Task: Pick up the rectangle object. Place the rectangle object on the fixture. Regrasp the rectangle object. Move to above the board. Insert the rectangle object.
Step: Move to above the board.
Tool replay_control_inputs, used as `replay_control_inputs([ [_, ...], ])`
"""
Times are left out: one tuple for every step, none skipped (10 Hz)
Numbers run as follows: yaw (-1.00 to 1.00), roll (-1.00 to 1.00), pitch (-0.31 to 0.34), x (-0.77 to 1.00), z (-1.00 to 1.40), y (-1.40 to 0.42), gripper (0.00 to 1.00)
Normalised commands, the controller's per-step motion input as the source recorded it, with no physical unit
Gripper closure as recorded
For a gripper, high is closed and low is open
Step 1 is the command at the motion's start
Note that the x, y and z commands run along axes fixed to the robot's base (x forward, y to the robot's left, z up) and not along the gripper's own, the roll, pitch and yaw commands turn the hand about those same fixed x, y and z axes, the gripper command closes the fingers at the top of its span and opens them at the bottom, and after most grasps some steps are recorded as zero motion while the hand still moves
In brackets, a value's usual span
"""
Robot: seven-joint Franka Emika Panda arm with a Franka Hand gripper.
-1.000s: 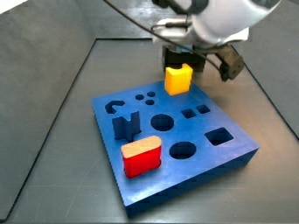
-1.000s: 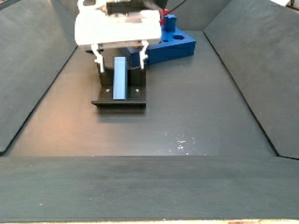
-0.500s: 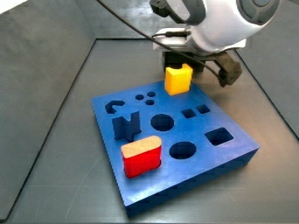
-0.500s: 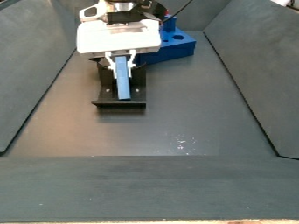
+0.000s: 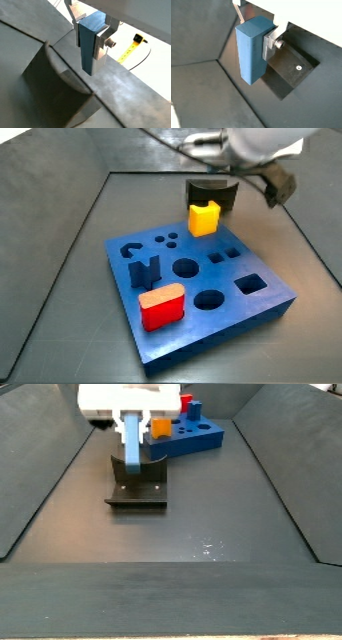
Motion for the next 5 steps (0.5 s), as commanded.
replay_control_inputs([
  [-0.3,0.1,-0.073,0.01,1.0,-0.13,1.0],
  [-0.29,0.09,0.019,0.01,1.0,-0.12,1.0],
  [-0.27,0.08,0.075,0.01,1.0,-0.12,1.0],
  [-0.21,0.08,0.155,0.0,1.0,-0.11,1.0],
  [-0.15,0.06,0.218,-0.01,1.0,-0.11,1.0],
])
